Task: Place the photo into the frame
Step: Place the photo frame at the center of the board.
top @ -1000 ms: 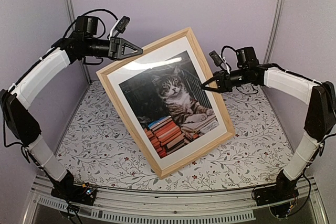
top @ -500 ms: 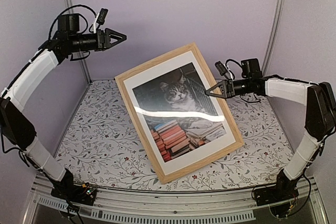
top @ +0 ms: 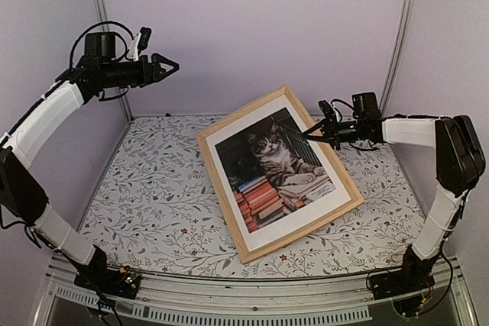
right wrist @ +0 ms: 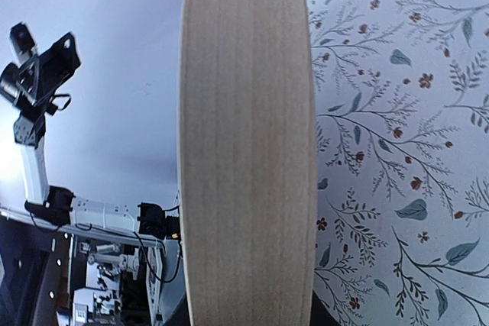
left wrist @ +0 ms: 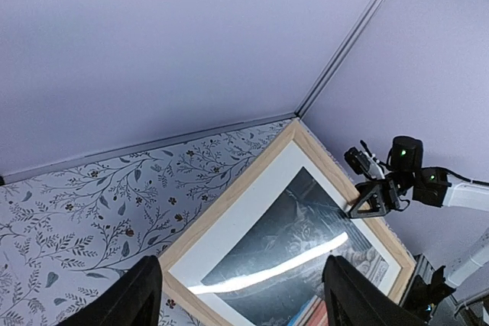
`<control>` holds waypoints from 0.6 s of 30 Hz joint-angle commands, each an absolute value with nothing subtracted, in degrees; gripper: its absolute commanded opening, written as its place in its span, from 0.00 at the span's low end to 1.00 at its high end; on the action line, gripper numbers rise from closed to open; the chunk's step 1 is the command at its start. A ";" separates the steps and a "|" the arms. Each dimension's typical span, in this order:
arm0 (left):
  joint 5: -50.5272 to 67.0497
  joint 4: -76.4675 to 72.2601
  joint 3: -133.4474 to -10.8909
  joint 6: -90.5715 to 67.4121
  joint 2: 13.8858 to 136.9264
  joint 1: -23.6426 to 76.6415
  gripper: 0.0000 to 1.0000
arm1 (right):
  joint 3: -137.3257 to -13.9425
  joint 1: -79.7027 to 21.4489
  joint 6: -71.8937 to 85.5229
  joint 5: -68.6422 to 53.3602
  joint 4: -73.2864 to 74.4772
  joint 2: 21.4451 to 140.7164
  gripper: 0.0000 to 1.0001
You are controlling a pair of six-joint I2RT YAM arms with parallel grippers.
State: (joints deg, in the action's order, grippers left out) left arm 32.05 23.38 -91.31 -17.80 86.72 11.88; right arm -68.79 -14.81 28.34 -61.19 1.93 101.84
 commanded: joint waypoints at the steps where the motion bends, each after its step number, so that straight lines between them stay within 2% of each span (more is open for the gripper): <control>1: 30.60 21.73 -88.99 -18.70 84.11 11.29 0.75 | -69.51 -14.06 34.19 -60.04 -6.96 103.15 0.00; 15: 31.96 19.19 -82.04 -20.67 81.88 11.34 0.76 | -63.81 -12.87 46.81 -51.91 -18.11 106.14 0.00; 18: 32.74 17.87 -80.18 -21.37 81.29 11.41 0.81 | -62.30 -12.77 48.69 -49.65 -19.92 106.17 0.00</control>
State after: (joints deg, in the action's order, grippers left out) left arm 31.38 21.04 -82.32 -20.10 83.77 11.88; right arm -62.72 -13.41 45.10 -51.70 -8.58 106.89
